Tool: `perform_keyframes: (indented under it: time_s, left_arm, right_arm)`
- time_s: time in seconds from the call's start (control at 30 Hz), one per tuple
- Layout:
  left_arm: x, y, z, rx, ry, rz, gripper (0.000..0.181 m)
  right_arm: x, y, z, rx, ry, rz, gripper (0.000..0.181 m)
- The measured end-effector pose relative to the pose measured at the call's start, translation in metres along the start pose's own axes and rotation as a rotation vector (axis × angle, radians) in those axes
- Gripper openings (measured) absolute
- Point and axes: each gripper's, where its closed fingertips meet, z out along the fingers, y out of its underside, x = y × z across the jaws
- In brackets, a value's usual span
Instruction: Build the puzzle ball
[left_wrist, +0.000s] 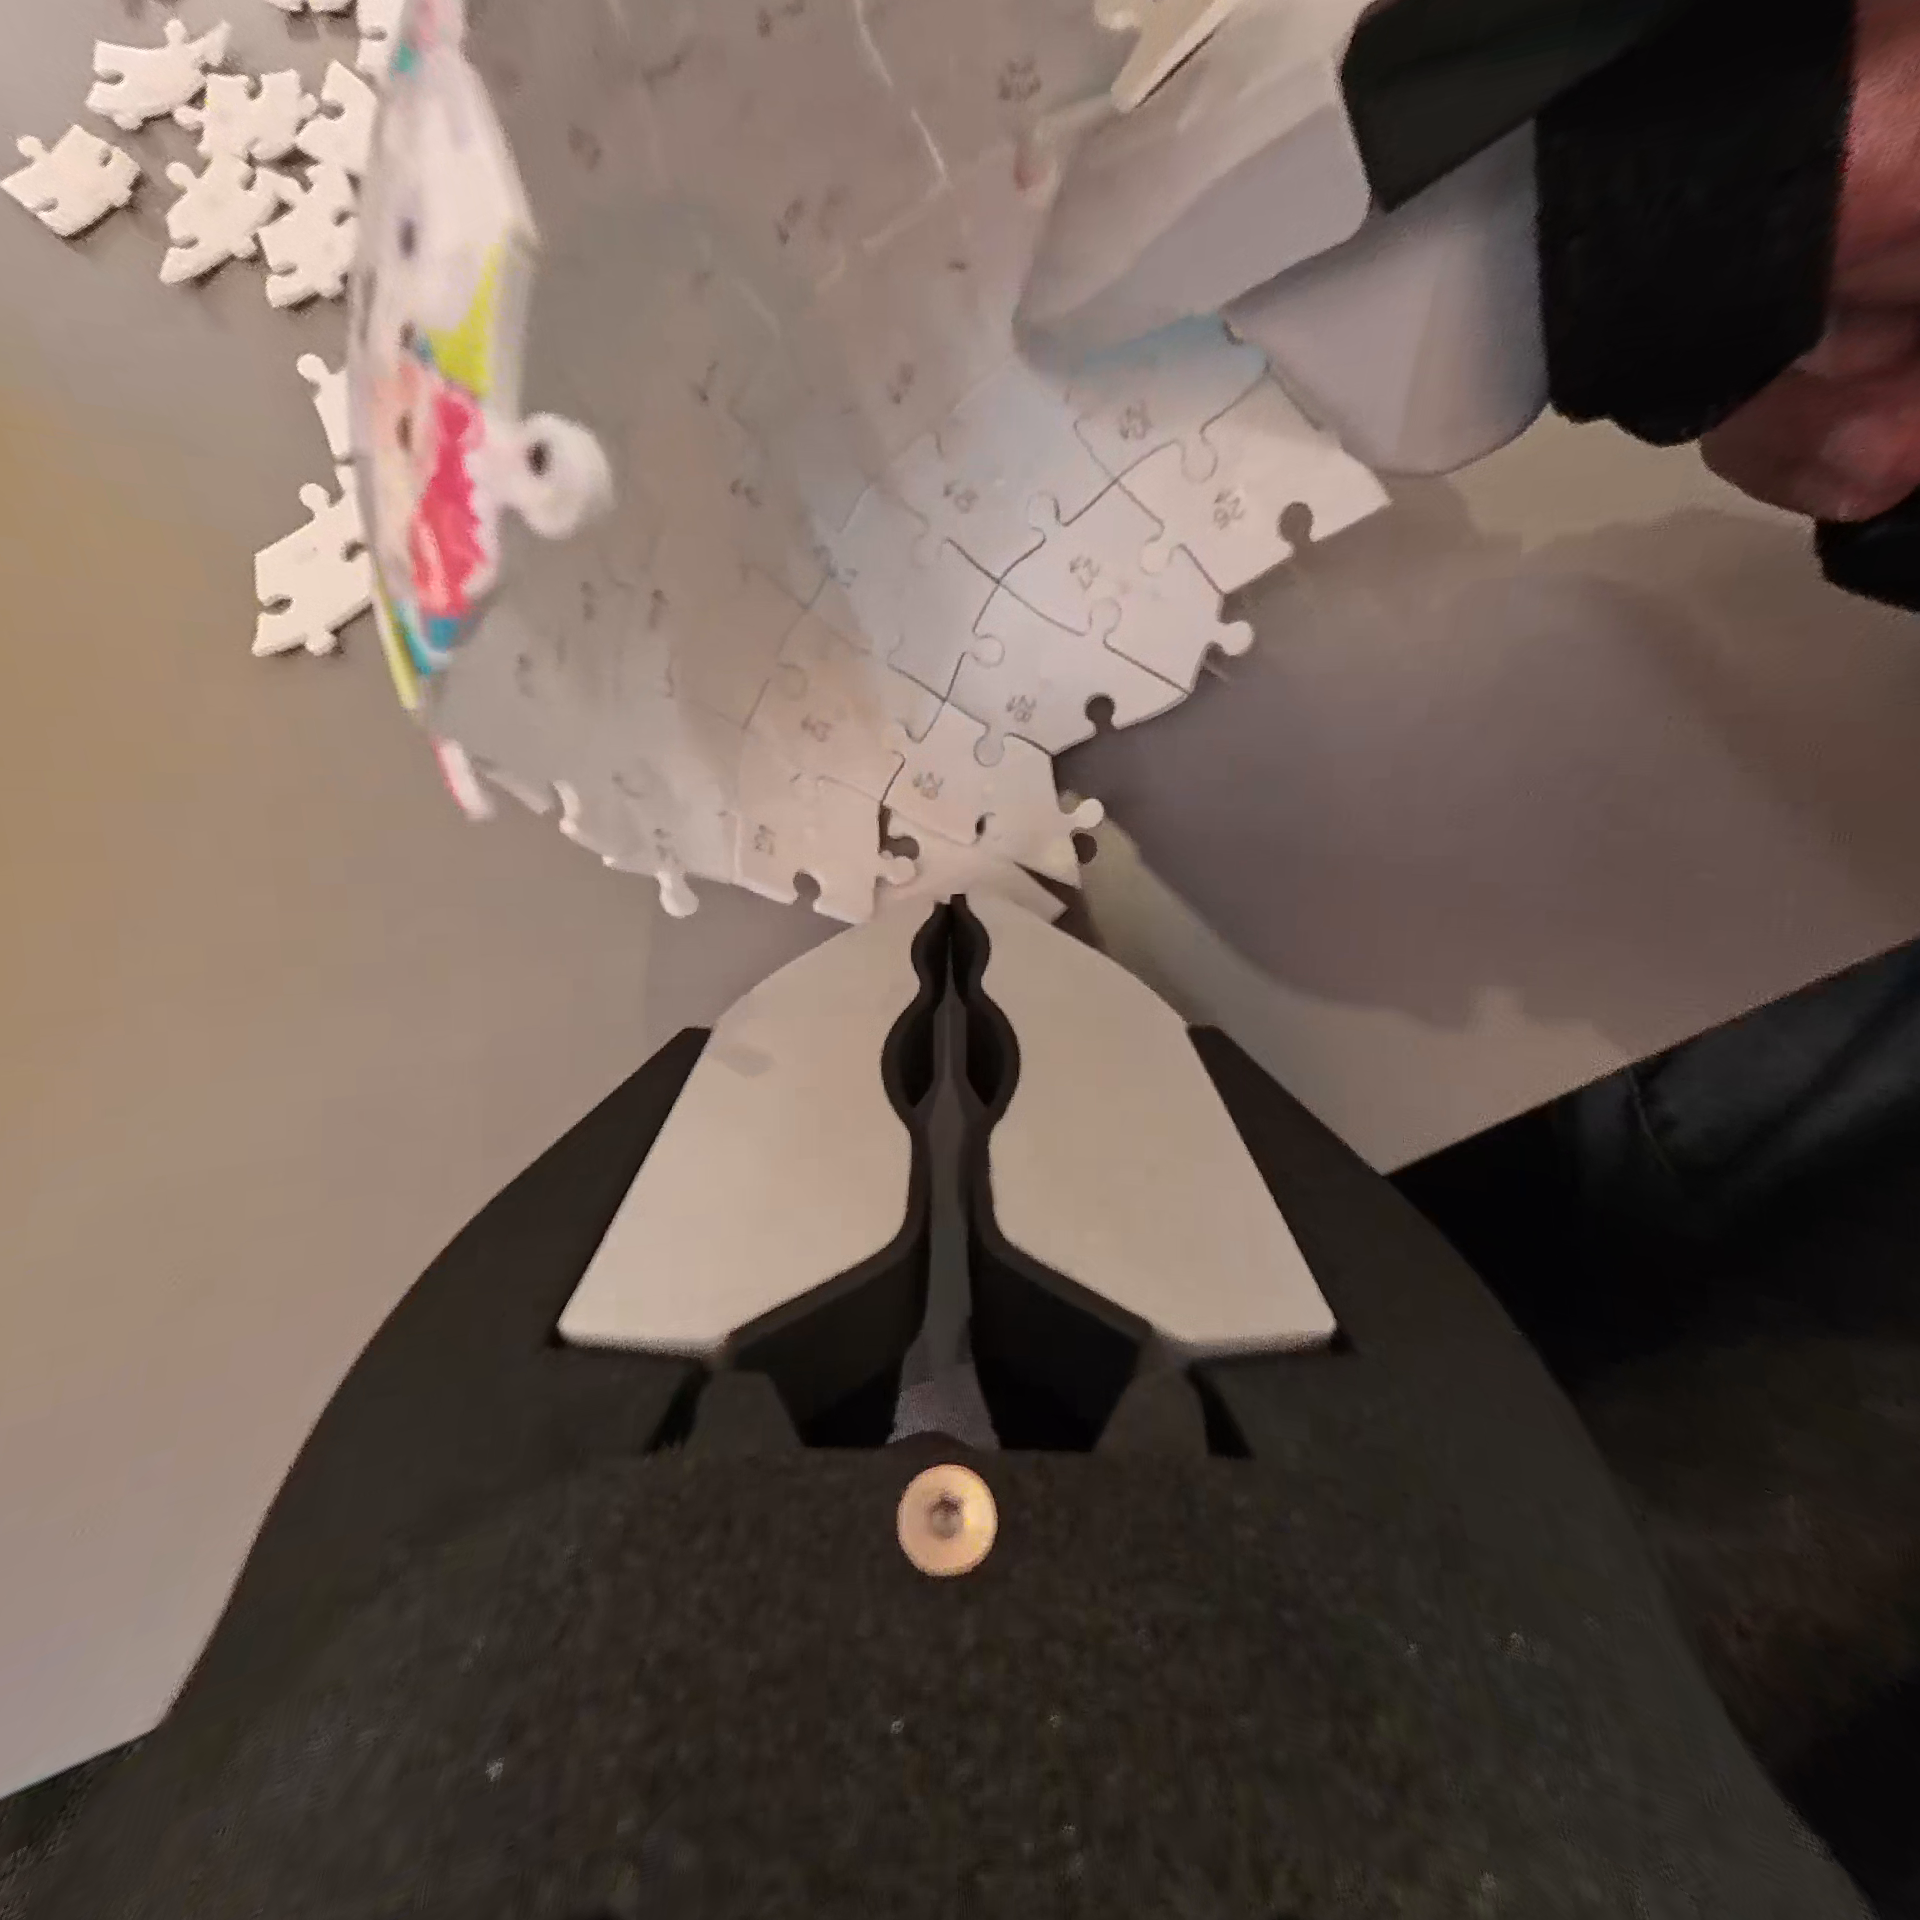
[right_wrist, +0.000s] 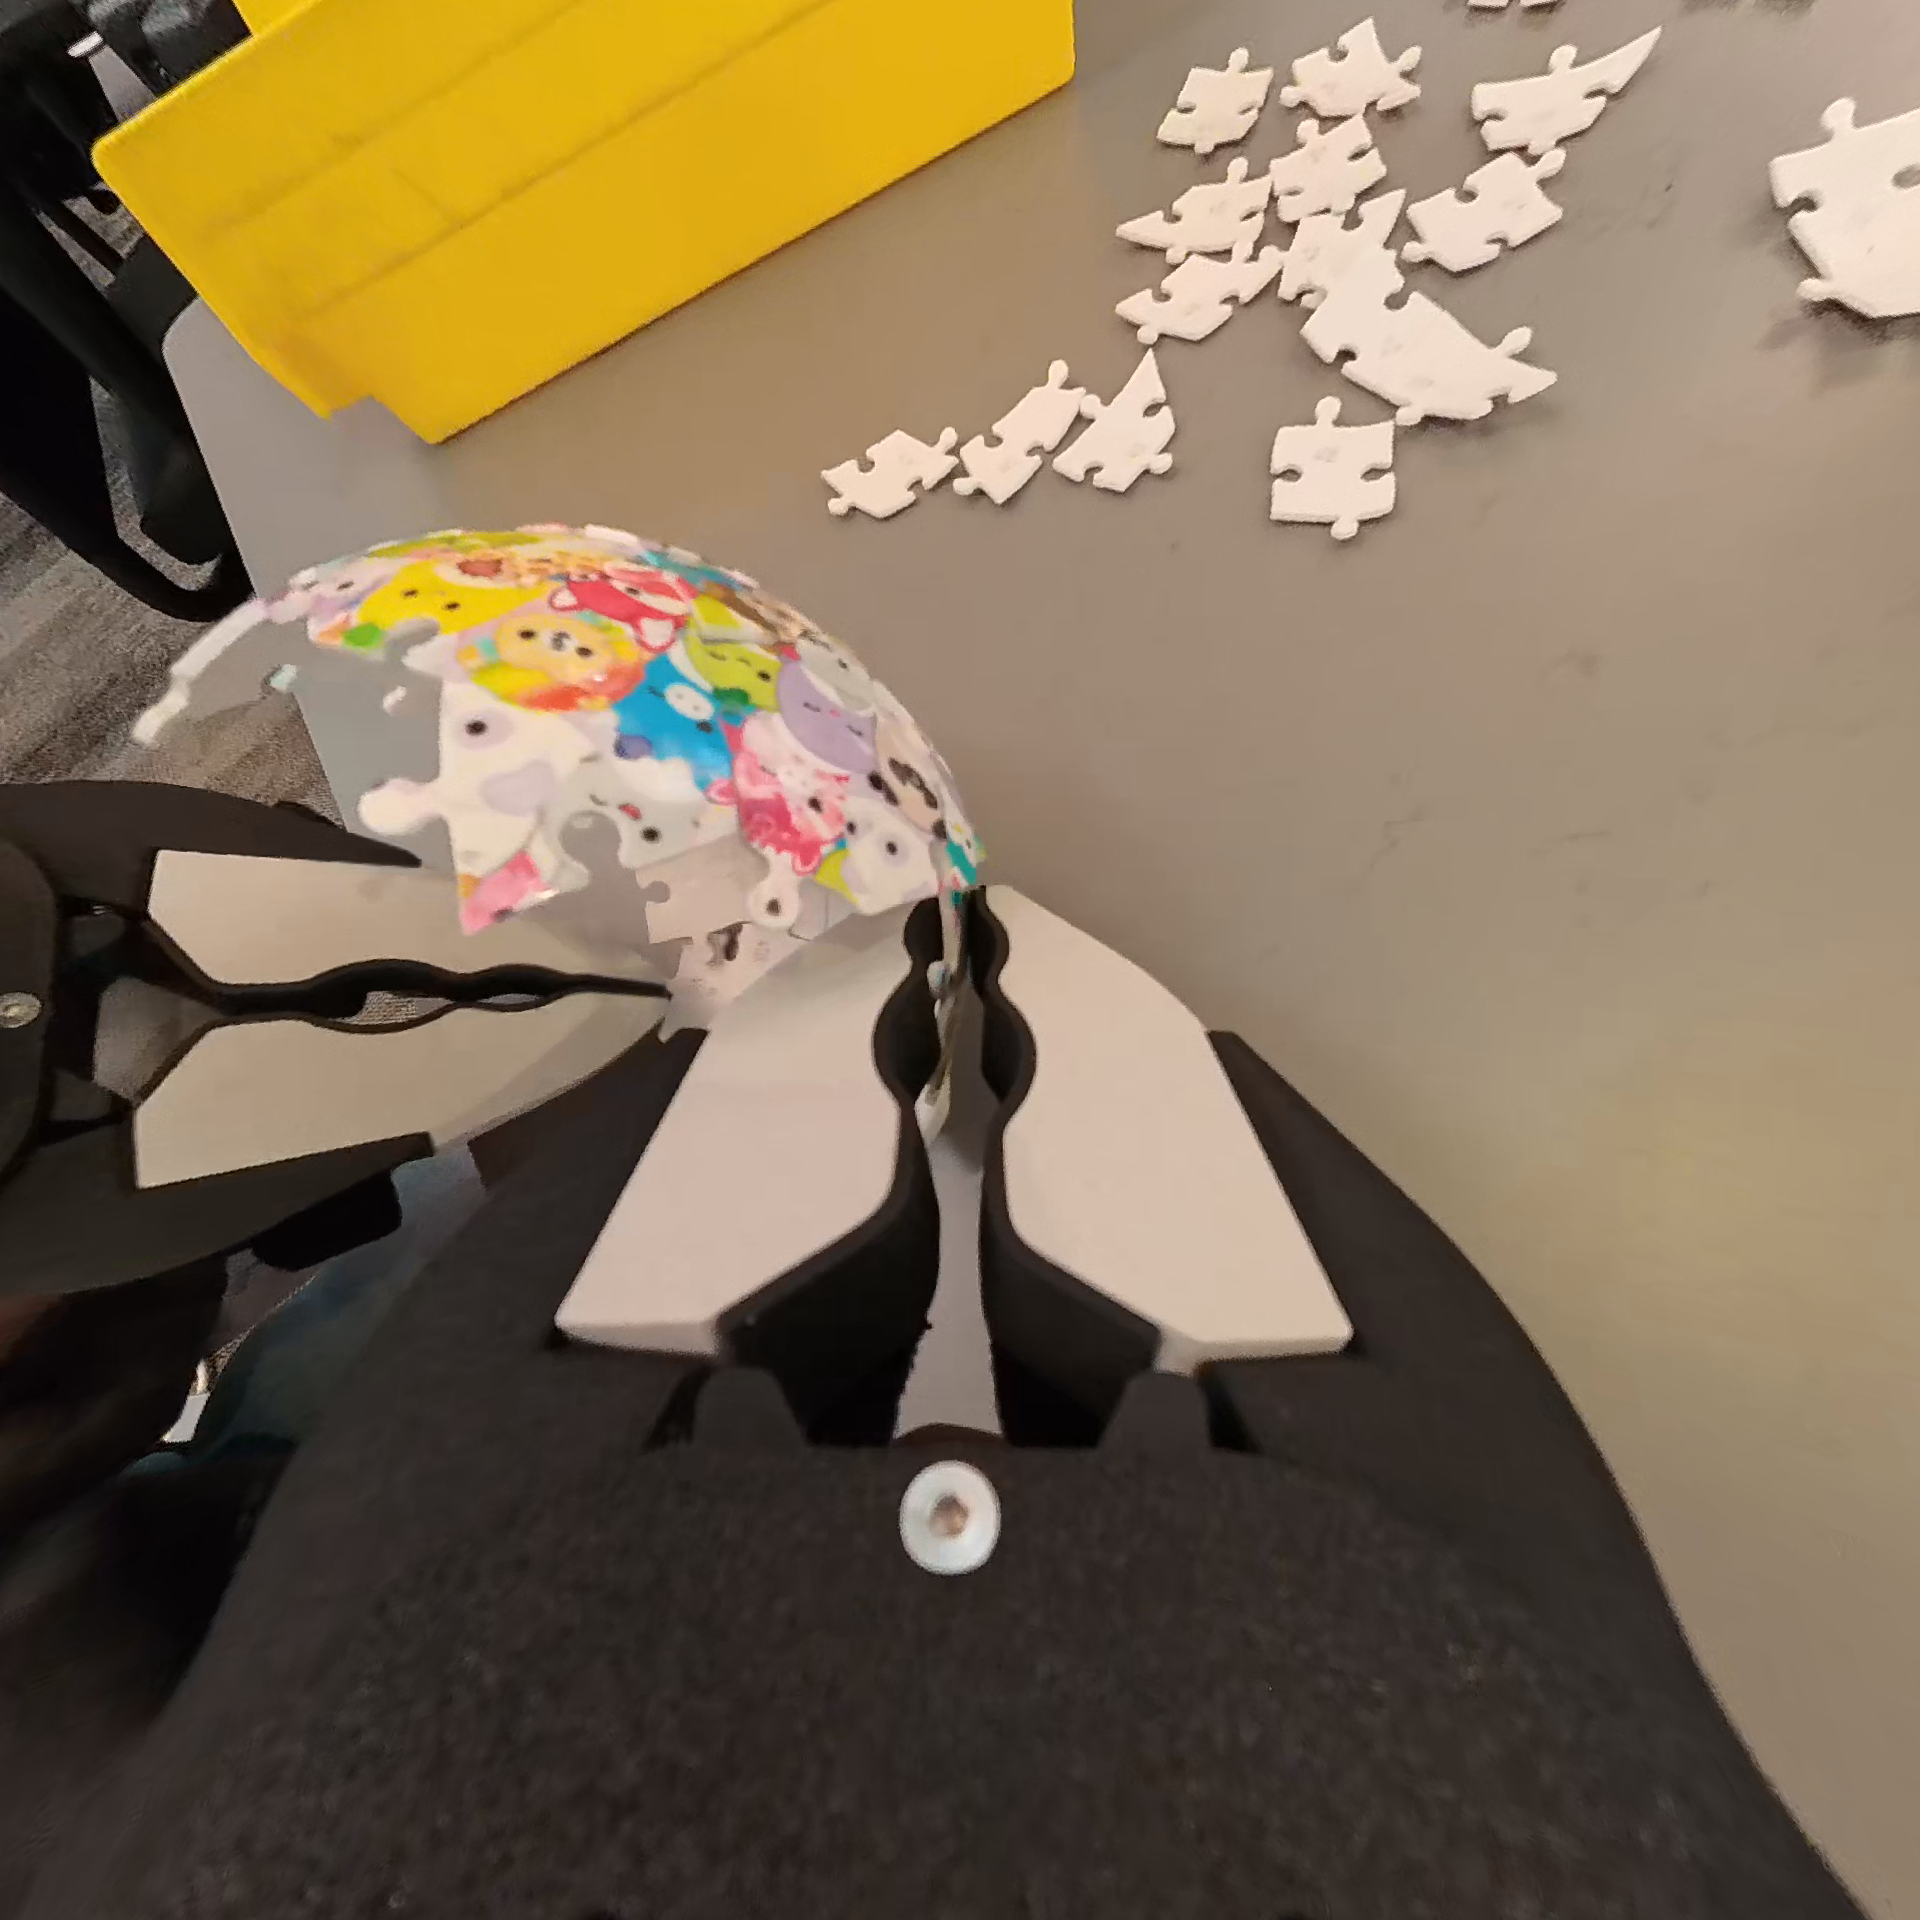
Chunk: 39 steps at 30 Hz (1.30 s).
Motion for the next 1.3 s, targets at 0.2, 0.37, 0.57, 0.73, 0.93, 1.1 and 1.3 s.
perform_keyframes:
  time_s: [0.2, 0.37, 0.57, 0.73, 0.93, 1.1, 1.3]
  left_arm:
    - [-0.006, -0.005, 0.005, -0.005, -0.059, -0.026, 0.0]
    - [-0.001, -0.001, 0.009, -0.032, -0.064, -0.006, 0.0]
    - [0.001, -0.002, 0.007, -0.023, -0.07, -0.004, 0.0]
    - [-0.006, -0.004, 0.007, -0.022, -0.075, -0.025, 0.0]
    - [-0.011, -0.009, 0.008, -0.02, -0.116, 0.031, 0.0]
    - [-0.008, -0.007, 0.011, -0.039, -0.116, 0.069, 0.0]
    - [-0.006, -0.006, 0.012, -0.051, -0.111, 0.096, 0.0]
  right_arm:
    - [0.003, -0.002, -0.002, 0.013, 0.023, 0.003, 0.003]
    - [0.005, 0.0, -0.004, 0.012, 0.043, 0.012, 0.003]
    - [0.004, 0.0, -0.003, 0.011, 0.046, 0.002, 0.003]
    - [0.005, 0.0, -0.003, 0.014, 0.042, -0.037, 0.003]
    - [0.003, -0.001, -0.003, 0.026, 0.034, -0.079, 0.003]
    - [0.001, -0.001, -0.001, 0.026, 0.006, -0.091, 0.003]
    - [-0.001, -0.003, -0.002, 0.026, 0.013, -0.126, 0.003]
